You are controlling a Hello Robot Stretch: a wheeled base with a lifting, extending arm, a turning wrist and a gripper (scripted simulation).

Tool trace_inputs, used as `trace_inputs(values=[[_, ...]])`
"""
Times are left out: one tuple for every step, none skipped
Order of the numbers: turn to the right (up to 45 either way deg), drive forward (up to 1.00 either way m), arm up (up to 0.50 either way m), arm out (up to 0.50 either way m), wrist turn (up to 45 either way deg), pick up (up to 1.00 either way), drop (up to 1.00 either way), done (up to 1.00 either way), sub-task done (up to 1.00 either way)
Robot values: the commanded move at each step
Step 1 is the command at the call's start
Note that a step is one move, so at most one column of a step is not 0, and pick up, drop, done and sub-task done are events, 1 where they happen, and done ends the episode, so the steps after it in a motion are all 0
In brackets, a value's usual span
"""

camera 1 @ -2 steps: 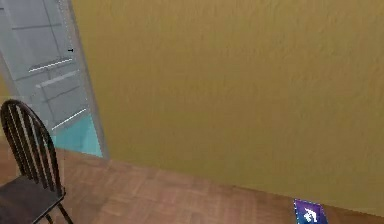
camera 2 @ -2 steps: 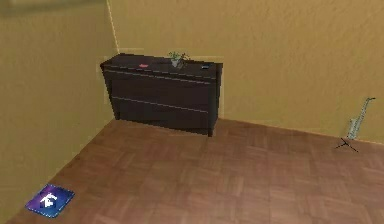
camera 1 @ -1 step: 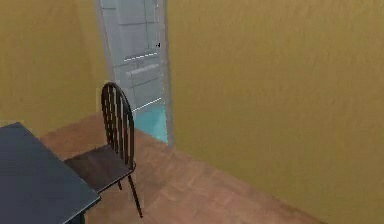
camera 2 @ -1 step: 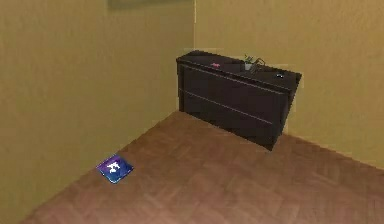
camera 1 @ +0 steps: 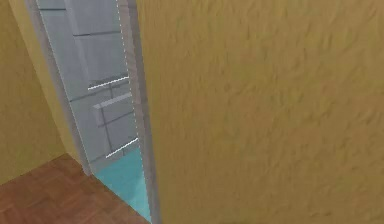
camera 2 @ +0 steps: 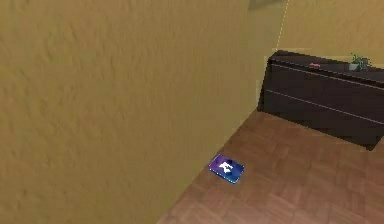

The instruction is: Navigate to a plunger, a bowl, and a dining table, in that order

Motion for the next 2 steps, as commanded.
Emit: trace_inputs(values=[[-9.0, 0.0, 0.0, 0.0, 0.0, 0.0, 0.0, 0.0, 0.0], [0.0, 0.15, 0.0, 0.0, 0.0, 0.0, 0.0, 0.0, 0.0]])
